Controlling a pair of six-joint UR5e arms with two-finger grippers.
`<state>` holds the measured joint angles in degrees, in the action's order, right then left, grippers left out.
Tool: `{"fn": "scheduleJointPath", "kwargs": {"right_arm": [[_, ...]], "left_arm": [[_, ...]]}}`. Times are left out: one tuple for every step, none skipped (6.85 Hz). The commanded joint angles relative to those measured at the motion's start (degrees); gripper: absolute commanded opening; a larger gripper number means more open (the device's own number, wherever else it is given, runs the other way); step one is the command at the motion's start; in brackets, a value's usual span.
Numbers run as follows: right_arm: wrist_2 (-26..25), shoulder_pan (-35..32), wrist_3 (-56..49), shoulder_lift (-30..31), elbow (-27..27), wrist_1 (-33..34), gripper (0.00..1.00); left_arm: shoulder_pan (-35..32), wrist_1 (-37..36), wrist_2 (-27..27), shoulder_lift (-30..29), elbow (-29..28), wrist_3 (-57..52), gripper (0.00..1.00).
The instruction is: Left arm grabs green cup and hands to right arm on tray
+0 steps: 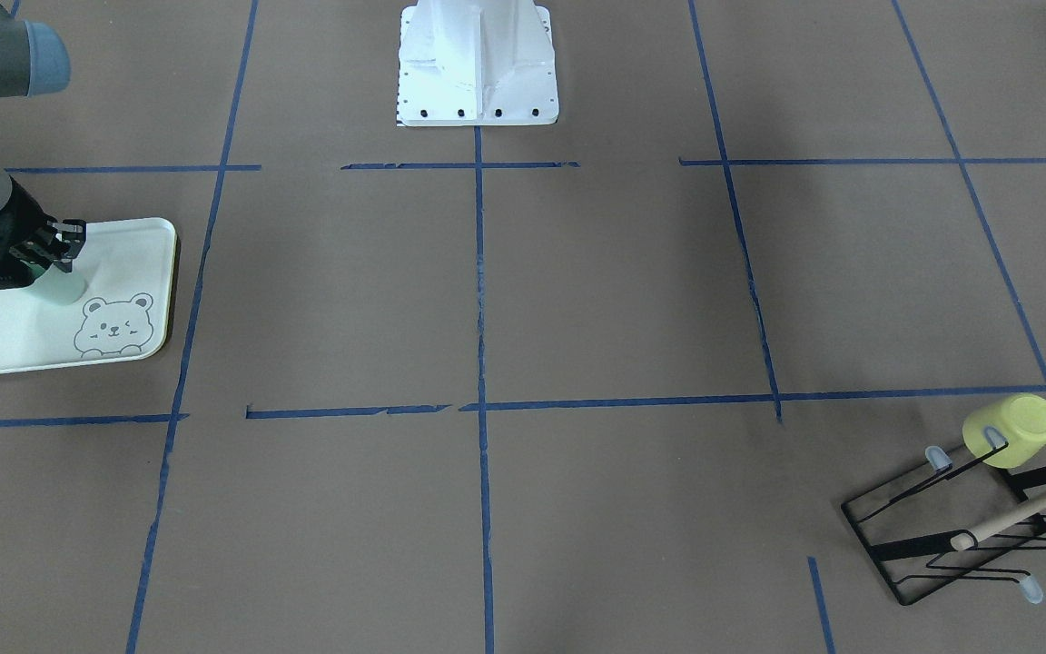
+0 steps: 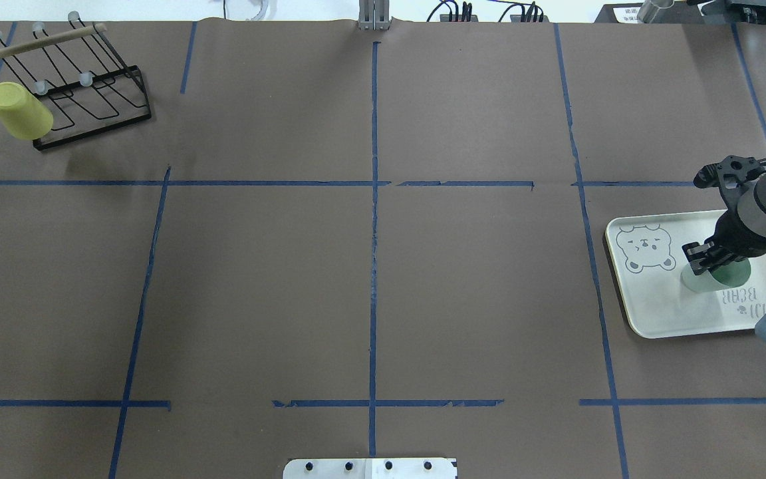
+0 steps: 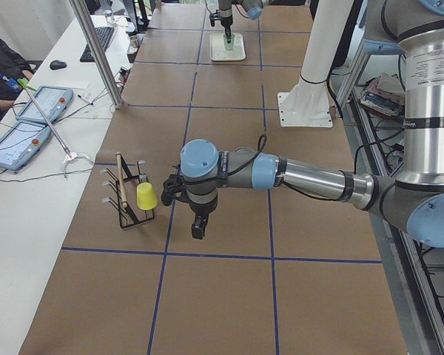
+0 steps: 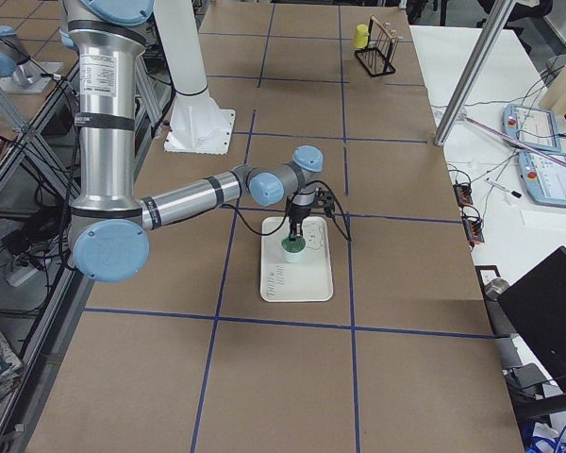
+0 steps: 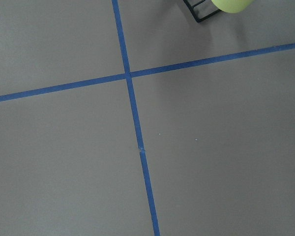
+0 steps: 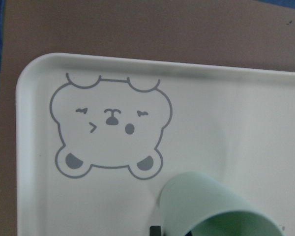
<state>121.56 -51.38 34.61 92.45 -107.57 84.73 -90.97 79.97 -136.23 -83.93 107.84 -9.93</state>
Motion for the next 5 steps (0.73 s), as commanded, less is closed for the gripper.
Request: {"fn": "scheduleJointPath", "kwargs": {"right_arm": [[-0.01, 0.05, -0.06, -0.43, 0.09, -0.09, 1.0], [0.08, -0.21, -0.24, -1.04, -1.31, -0.09, 1.0], [0.43, -1.43, -0.41, -0.61, -4.98, 0.52, 1.0], [1.13, -5.1, -1.11, 0.44, -7.1, 0.79, 1.0], [2.44, -8.62, -4.08, 1.93, -8.08, 0.79, 1.0]], "left_arm": [[0.0, 0.01, 0.0, 0.0, 0.0, 0.0, 1.0], [0.0, 0.01, 0.0, -0.09, -0.08, 0.0, 1.0], [0.0, 0.01, 0.0, 0.0, 0.0, 0.0, 1.0], [0.0, 0.01, 0.0, 0.0, 0.0, 0.0, 1.0], [0.0, 0.01, 0.0, 0.0, -0.08, 0.0, 1.0]]}}
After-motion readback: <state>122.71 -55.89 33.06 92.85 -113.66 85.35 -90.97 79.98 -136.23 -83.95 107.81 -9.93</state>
